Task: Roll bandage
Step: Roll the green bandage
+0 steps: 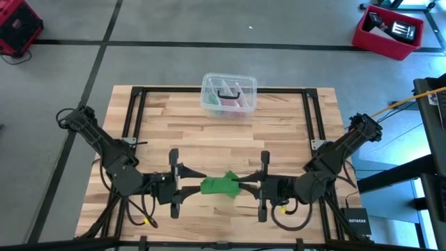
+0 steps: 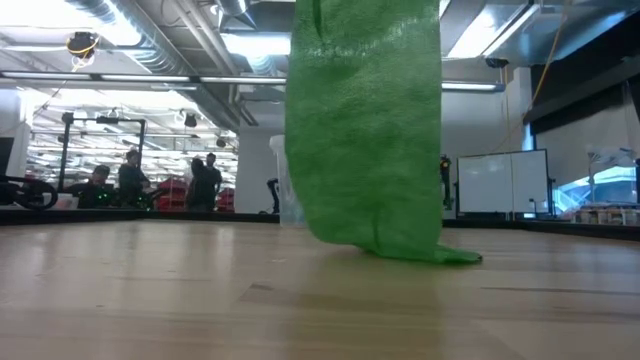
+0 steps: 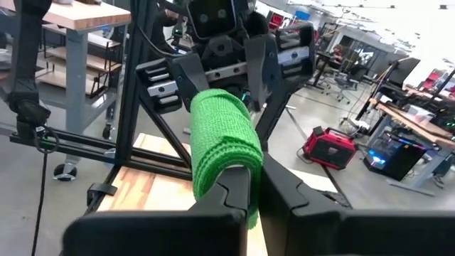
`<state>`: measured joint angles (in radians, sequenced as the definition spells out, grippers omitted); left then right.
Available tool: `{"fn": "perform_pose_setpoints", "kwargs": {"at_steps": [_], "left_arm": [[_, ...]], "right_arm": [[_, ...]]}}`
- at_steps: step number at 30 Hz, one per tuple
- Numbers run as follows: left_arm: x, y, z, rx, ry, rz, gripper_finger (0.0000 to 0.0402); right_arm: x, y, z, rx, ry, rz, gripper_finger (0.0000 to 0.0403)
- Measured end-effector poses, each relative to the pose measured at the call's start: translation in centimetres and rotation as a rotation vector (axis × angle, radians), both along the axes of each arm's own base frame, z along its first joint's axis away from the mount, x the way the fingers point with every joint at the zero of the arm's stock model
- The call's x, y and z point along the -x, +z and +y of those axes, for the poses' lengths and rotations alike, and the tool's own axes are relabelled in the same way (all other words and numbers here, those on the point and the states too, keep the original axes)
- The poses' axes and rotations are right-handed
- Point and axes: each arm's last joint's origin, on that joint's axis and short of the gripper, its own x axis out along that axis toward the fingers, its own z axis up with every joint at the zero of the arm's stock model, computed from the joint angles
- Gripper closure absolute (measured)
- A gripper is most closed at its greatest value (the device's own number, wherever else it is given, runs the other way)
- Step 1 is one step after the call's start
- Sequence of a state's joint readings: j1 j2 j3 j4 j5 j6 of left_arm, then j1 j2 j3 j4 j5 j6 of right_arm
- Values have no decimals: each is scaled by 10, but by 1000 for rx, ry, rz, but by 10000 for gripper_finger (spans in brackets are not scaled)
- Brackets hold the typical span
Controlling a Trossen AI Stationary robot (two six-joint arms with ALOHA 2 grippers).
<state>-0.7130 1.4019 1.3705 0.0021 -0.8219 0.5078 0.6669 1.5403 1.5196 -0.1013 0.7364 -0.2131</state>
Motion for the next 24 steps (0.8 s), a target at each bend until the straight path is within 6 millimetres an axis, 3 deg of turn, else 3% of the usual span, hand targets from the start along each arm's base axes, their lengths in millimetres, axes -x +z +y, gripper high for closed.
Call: {"fn": "perform_pose_setpoints", "kwargs": {"at_steps": [7,11,14,18,24], "left_arm": [[-5,-4,0,-59,5,15,268],[-4,-3,-2,-75,-3,9,330],[-3,-3,-3,-100,2,9,386],[-3,-2,-3,-96,7,5,385],[-3,3,-1,-118,73,-29,392]], "right_arm": [[-9,-5,3,-27,16,-7,385],[-9,-5,3,-63,21,-9,371],[-9,-7,3,-61,22,-1,341],[-3,-1,2,-5,-10,60,284],[31,27,9,89,-176,122,206]]}}
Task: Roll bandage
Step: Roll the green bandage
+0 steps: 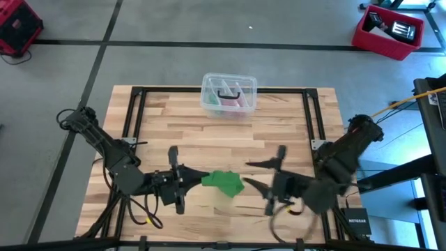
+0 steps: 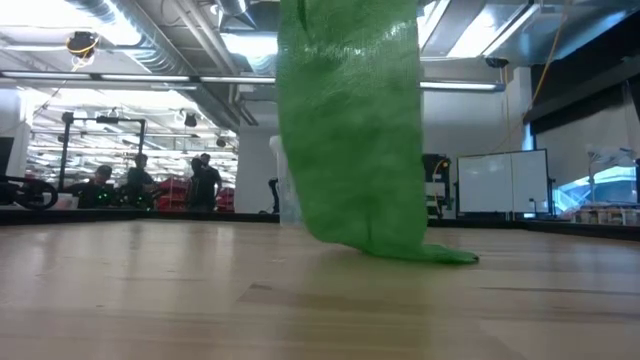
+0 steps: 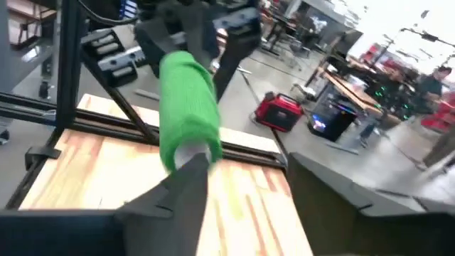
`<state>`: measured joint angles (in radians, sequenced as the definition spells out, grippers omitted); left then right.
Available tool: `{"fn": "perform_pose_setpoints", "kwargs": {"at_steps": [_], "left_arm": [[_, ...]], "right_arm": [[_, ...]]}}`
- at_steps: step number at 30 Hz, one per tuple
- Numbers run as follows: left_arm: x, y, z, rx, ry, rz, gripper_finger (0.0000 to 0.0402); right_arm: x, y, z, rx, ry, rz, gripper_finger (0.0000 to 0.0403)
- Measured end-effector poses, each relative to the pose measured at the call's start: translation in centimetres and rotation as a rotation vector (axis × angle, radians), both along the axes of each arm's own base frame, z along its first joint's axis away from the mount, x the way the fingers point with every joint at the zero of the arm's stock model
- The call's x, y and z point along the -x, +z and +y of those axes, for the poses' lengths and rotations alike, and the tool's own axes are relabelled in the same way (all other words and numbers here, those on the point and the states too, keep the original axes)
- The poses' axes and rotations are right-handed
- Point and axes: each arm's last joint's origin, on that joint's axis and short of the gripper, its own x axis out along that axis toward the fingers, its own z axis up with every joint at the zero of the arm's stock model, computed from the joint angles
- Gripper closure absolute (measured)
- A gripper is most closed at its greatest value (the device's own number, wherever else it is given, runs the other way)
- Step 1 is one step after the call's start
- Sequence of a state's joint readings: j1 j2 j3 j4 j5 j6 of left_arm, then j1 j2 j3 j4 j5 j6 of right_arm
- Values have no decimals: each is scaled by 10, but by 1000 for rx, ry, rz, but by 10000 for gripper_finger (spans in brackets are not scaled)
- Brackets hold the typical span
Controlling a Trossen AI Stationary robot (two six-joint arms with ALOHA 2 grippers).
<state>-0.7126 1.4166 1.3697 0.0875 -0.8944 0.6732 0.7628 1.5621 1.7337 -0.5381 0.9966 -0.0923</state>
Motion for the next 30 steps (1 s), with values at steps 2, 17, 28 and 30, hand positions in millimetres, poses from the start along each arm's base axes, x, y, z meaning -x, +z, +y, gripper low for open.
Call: {"fn": "perform_pose_setpoints", "kwargs": {"at_steps": [2,17,28,30], "left_arm": [[0,3,1,-9,24,-22,388],[6,52,13,12,66,-153,387],[0,40,17,49,24,-23,382],[1,41,15,47,17,-25,382]], "right_arm": [[13,5,2,-25,-19,20,191],[27,-108,6,-36,-230,121,198],[-15,-146,-10,-205,-109,106,199],[-21,-151,-15,-201,-92,110,199]]}}
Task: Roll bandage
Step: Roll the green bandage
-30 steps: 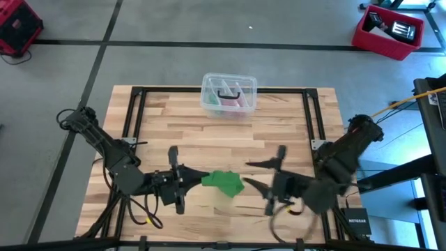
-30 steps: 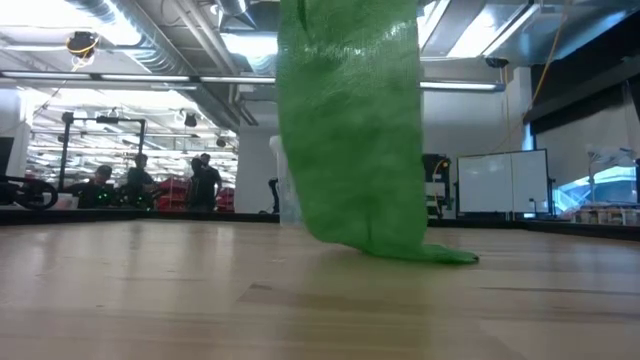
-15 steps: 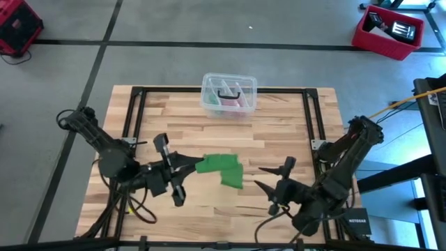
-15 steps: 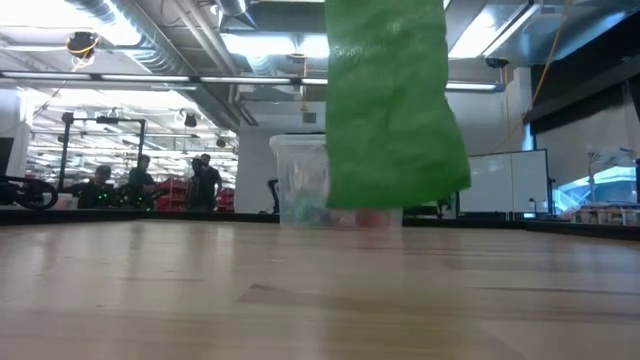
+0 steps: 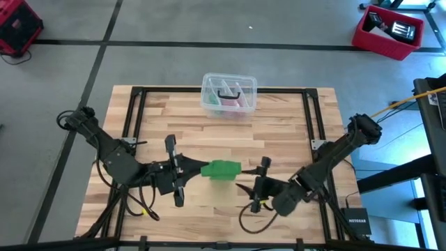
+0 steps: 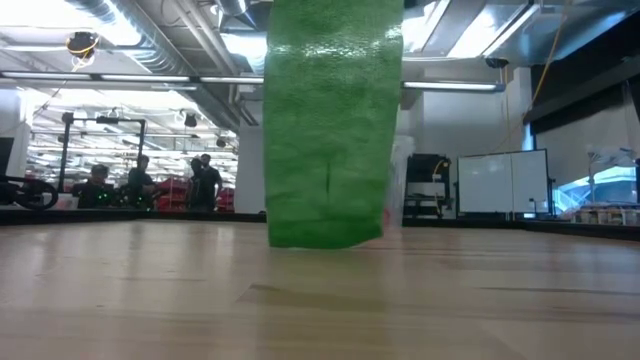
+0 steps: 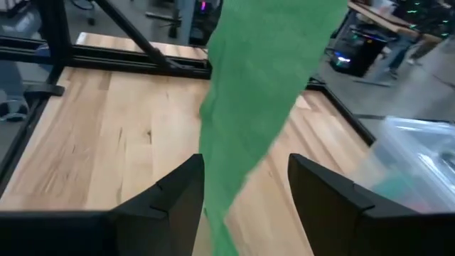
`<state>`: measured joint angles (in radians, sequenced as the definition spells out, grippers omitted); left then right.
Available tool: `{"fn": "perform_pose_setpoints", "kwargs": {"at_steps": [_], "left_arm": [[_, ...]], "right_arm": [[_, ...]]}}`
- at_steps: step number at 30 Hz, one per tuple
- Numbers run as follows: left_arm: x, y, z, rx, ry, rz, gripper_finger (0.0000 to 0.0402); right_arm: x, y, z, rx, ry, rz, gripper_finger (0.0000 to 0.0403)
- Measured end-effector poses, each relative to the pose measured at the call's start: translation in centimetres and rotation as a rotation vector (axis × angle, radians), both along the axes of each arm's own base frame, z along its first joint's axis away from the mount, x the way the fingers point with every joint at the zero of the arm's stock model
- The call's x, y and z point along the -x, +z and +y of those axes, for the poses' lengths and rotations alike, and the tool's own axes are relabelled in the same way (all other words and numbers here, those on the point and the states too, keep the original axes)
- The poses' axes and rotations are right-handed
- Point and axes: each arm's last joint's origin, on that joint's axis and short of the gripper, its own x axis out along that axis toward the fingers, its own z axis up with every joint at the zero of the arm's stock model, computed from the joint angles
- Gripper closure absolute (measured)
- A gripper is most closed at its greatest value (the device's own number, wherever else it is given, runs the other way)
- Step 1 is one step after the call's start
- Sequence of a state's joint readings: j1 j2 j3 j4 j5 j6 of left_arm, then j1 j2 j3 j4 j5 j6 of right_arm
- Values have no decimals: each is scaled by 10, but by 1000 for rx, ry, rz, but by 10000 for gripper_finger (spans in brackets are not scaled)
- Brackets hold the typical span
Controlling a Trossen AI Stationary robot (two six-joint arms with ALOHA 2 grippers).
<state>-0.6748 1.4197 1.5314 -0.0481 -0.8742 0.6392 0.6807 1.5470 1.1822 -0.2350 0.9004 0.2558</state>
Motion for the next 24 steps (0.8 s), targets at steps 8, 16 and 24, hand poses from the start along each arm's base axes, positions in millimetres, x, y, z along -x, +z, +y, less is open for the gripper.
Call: {"fn": "perform_pose_setpoints", "kwargs": {"at_steps": [8,16,24], "left_arm": [[3,0,-5,2,-23,-2,388],[3,0,-5,3,-20,0,386],[3,0,-4,7,-17,0,381]], "right_arm": [[-20,-13,-17,-48,93,-98,199],[-32,-25,-41,-137,301,-303,199],[-38,-22,-46,-72,345,-433,199]]}}
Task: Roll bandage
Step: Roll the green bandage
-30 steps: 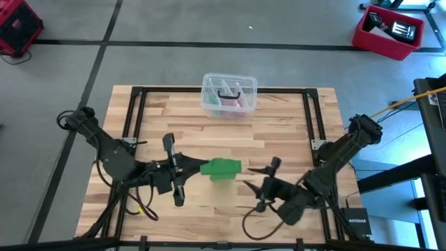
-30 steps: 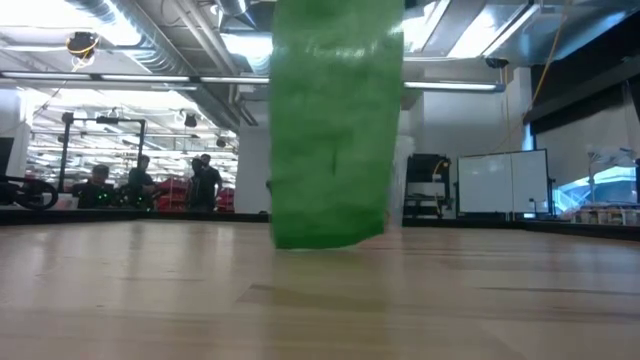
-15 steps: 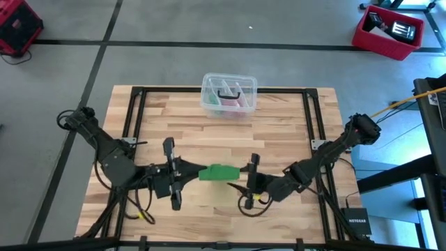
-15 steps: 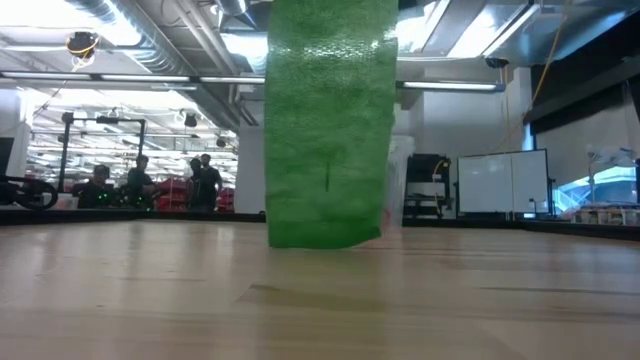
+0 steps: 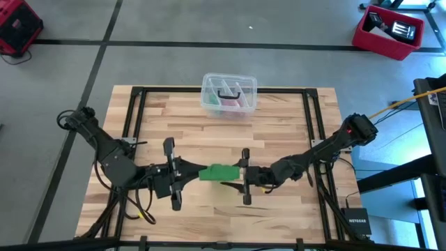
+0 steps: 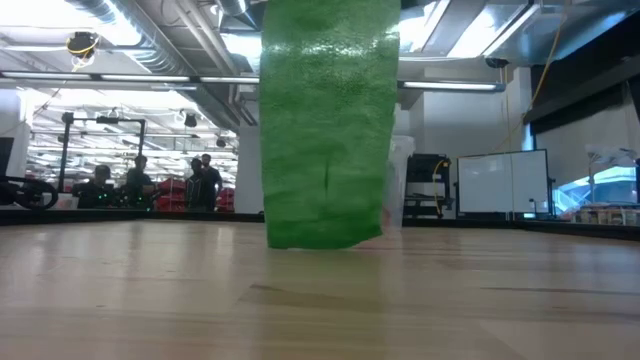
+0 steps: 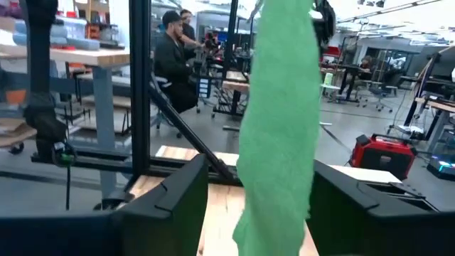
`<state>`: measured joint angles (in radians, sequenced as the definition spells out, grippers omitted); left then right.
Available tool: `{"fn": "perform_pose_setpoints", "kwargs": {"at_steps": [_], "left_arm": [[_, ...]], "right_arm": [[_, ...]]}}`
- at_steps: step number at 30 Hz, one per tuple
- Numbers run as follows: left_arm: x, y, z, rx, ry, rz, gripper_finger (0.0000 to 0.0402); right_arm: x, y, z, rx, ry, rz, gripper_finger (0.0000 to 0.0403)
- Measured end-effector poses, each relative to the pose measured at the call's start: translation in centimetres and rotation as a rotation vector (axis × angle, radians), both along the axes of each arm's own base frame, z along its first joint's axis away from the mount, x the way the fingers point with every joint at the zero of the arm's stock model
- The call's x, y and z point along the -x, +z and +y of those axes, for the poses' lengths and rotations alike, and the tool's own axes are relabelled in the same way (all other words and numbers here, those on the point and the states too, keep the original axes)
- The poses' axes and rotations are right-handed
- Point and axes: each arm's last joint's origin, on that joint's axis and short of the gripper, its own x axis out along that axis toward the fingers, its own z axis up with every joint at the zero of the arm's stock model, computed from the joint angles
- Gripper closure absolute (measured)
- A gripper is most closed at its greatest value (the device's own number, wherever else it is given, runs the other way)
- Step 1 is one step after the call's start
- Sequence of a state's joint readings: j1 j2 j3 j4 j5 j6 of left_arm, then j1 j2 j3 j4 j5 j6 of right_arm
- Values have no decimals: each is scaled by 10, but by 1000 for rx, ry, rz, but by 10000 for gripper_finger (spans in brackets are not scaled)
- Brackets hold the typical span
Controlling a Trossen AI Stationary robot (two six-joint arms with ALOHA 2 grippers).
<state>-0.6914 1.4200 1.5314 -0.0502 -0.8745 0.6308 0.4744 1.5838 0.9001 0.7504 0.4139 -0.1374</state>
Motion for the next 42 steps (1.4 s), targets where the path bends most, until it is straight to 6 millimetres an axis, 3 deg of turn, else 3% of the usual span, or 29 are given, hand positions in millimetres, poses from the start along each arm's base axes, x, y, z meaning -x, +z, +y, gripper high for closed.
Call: {"fn": "perform_pose_setpoints", "kwargs": {"at_steps": [17,29,36,42], "left_arm": [[0,0,0,5,-3,-3,380],[0,1,0,9,-3,-8,382],[0,4,0,15,-2,-31,388],[4,17,1,-16,13,-123,387]], "right_arm": [[-10,10,-2,50,-12,39,205],[-10,7,-2,61,-13,71,276],[-10,5,-2,74,-15,87,390],[-4,6,11,115,12,79,396]]}}
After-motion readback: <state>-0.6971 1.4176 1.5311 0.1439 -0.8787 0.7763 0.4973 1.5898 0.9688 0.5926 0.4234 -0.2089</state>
